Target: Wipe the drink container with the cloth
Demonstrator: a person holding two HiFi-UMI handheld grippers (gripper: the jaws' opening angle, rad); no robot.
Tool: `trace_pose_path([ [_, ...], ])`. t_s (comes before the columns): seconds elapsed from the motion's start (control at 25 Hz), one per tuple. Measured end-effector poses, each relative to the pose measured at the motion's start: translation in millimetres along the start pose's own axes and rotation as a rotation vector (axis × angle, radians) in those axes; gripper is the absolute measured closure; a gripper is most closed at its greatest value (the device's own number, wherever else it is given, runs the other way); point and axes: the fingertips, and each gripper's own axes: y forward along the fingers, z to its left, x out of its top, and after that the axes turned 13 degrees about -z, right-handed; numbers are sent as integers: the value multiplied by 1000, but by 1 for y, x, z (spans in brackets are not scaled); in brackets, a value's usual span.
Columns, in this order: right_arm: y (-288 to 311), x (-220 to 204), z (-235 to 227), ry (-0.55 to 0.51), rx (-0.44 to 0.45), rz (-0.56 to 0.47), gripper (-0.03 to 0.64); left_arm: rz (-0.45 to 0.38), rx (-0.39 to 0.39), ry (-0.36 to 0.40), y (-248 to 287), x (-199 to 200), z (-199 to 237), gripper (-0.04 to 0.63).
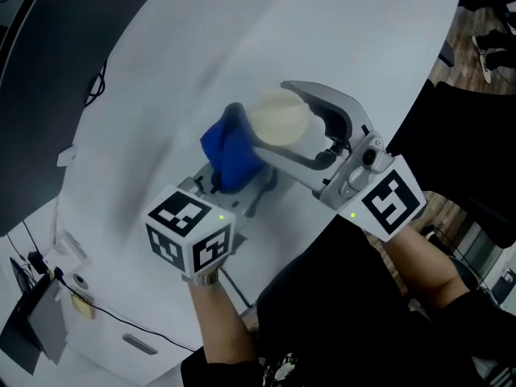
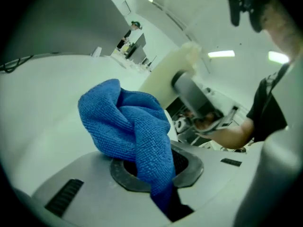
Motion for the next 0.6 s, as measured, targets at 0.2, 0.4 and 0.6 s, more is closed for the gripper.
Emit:
trace_pose_path([
  [0.2,1,7,0,15,361,-8,341,-287,-101,-22,-41,67,-26,549],
  [0.4,1,10,4,10,412,-16,341,-415,-98,-104,-35,93,-11,549],
  [0.6,1,10,4,22,421,-24,341,-392,-63,-110,-20,87,3,549],
])
